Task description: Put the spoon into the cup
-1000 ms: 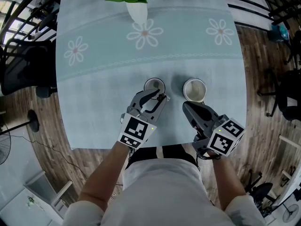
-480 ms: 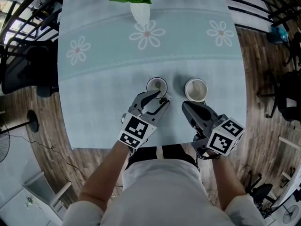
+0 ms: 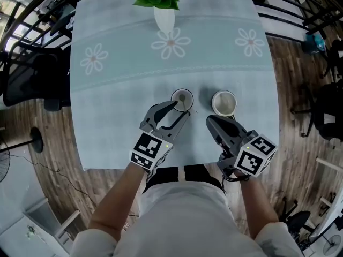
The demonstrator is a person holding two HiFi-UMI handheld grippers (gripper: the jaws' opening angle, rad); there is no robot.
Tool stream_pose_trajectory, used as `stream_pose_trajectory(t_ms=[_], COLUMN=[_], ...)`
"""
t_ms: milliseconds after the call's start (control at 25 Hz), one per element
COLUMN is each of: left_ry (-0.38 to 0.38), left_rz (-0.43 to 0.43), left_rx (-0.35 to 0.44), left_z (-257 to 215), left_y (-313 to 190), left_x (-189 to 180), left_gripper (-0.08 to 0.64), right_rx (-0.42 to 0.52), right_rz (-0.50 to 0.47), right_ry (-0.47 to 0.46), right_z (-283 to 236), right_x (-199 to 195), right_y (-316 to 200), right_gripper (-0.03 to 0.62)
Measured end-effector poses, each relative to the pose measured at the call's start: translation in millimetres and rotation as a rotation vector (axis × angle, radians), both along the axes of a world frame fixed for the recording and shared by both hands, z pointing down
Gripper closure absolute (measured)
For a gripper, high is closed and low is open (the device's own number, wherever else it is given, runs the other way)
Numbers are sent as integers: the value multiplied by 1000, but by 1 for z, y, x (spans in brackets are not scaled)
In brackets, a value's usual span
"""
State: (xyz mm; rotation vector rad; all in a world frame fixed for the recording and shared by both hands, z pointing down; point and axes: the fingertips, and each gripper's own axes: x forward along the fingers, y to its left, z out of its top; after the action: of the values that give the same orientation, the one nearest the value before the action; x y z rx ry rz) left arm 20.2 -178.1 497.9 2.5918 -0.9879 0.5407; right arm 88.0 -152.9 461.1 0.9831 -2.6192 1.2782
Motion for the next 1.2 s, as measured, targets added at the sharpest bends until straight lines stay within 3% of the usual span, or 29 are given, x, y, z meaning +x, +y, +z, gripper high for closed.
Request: stream_pose_trajectory(t_ms=[680, 1200], left_ry=[95, 141], left_rz=[-94, -123], left_rx=[78, 115], left_z=[-73, -114], left_y=[-3, 10], left_x=[-45, -80], left_gripper=[507, 525], right_rx=[107, 182], right_rz=[32, 41], right_ry=[13, 26], right_z=[-55, -90], right_x=[-18, -37], right_y=[7, 22], right_gripper=[569, 569])
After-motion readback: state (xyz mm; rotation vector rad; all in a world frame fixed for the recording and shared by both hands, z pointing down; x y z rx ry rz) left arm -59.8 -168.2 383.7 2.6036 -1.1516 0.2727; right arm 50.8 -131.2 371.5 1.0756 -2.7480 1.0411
